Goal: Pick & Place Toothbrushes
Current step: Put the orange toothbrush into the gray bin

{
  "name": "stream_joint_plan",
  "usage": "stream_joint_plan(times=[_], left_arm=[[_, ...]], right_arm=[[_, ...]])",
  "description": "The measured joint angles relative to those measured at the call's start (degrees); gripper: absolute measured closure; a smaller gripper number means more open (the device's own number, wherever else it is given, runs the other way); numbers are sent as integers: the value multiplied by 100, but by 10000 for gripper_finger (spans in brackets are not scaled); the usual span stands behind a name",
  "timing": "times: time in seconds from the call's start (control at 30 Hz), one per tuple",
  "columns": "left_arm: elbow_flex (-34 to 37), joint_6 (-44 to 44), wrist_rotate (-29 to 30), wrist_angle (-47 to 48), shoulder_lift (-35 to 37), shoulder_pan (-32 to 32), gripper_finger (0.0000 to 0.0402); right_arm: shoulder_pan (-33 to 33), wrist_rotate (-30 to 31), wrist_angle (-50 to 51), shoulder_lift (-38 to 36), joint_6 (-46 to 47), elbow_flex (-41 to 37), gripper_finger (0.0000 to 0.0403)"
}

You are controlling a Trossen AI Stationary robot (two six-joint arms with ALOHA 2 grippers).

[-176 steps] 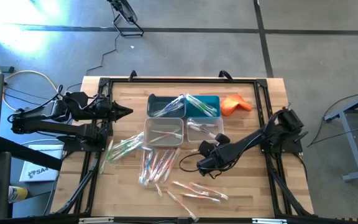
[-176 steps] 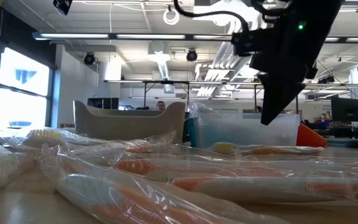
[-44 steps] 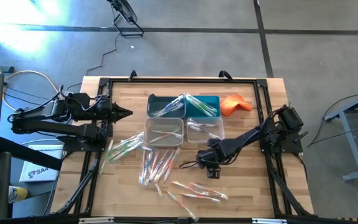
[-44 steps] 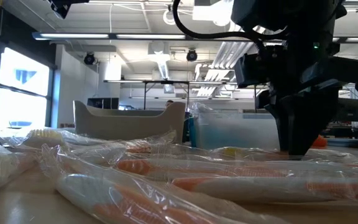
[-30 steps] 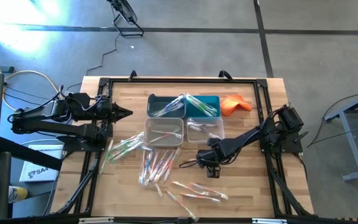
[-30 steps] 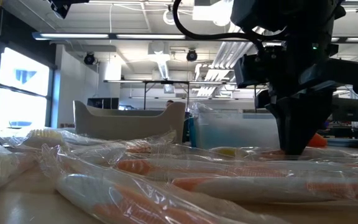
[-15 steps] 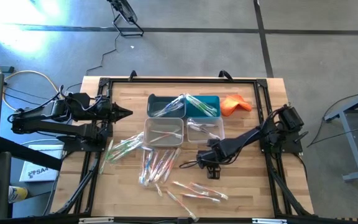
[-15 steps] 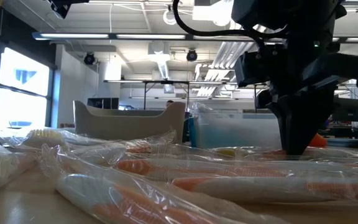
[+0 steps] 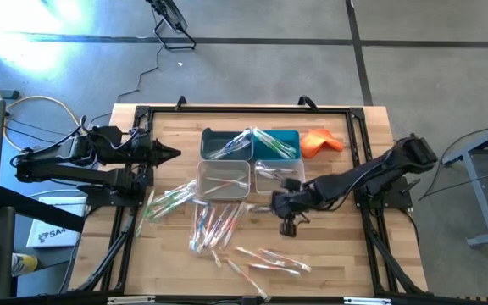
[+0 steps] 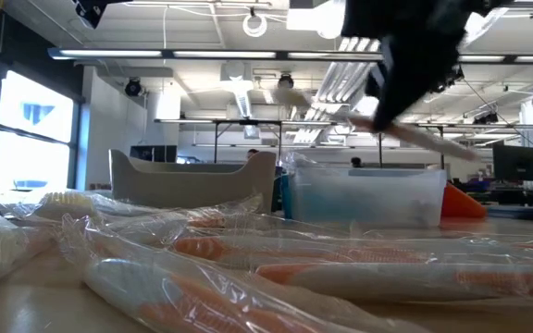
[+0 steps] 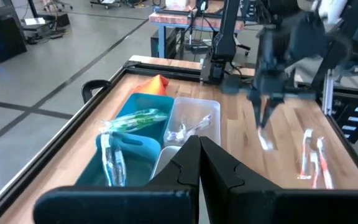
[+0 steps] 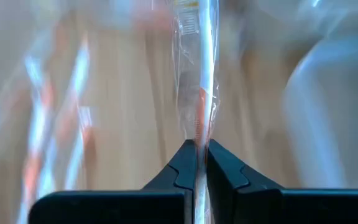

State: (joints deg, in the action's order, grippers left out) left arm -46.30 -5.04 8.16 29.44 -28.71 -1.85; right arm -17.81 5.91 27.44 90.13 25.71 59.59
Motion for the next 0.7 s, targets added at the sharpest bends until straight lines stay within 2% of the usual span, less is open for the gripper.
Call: stream_joint_plan(times=[0.13,0.37,0.7], left_arm=[[0,-116,0,-1,-2,0,402],[2,-181,-2,-256,-18,0,402],[2,-175,-2,-616,-321,0,402]], right_arm=[[198,421,-473,-481,-14,8,392],[533,771,-1425,-1246,-444,16,392],[933,918,-2570,-1586,-1372,9,393]])
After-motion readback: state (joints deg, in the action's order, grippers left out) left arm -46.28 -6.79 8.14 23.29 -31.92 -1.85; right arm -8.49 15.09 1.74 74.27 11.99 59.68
